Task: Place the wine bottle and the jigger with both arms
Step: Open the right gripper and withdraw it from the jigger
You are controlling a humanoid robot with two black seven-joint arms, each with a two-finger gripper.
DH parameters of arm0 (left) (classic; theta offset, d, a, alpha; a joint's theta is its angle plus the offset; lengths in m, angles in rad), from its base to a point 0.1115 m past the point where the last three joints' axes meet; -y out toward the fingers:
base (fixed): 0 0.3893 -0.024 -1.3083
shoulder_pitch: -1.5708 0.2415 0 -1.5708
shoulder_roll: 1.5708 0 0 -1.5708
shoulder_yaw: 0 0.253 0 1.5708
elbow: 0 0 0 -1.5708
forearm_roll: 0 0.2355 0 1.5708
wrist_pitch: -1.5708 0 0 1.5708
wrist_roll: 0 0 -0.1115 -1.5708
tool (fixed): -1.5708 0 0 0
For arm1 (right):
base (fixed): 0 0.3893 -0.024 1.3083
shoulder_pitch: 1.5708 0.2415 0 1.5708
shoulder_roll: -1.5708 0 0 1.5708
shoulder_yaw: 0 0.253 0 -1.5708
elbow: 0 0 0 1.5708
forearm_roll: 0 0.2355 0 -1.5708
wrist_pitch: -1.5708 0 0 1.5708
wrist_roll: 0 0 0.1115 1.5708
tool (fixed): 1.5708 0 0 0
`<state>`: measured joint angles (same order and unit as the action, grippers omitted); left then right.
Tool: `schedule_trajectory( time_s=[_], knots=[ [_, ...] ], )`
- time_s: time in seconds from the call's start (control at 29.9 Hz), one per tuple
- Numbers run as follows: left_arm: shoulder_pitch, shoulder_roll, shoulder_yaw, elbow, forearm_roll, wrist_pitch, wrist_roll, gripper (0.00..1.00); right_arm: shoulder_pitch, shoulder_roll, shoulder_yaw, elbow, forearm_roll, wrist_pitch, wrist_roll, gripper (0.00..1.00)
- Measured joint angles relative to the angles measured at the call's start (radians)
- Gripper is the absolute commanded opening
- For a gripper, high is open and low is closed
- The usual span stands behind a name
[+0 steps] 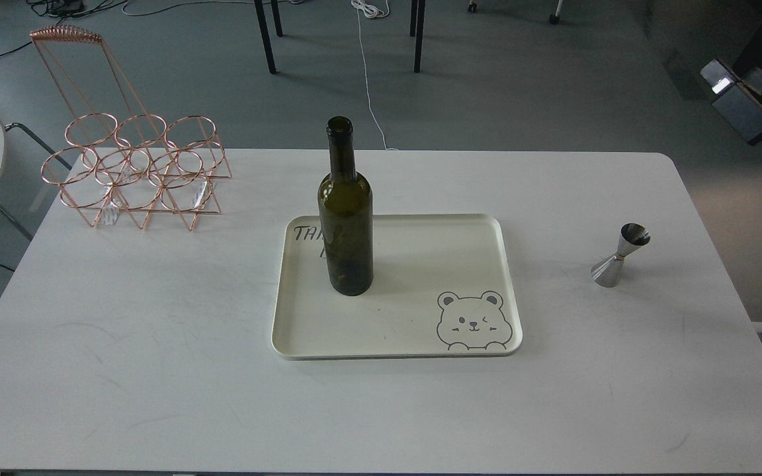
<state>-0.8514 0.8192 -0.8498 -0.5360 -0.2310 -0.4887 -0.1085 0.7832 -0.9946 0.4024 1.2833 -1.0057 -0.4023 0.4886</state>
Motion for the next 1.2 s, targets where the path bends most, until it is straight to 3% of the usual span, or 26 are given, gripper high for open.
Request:
schedule_trajectory(
  time_s=[0.13,0.5,0.8,1.04,1.2],
  knots=[
    [-0.006,0.027,0.002,-0.028,0.078,0.000,0.003,0.98,0.039,0.046,0.003,-0.024,0.115,0.078,0.000,0.98],
    [-0.091,0.092,0.009,-0.219,0.551,0.000,-0.003,0.98,0.048,0.158,0.136,-0.098,0.422,0.130,0.000,0.98],
    [-0.102,0.205,0.032,-0.629,0.893,0.000,-0.010,0.98,0.046,0.250,0.257,-0.242,0.582,0.300,0.000,0.98],
    [-0.096,0.242,0.101,-0.901,1.140,0.000,-0.011,0.98,0.052,0.355,0.366,-0.581,0.865,0.594,0.000,0.98],
    [-0.094,0.281,0.202,-1.071,1.308,0.000,-0.011,0.98,0.099,0.396,0.398,-0.821,0.981,0.815,-0.034,0.98]
  ],
)
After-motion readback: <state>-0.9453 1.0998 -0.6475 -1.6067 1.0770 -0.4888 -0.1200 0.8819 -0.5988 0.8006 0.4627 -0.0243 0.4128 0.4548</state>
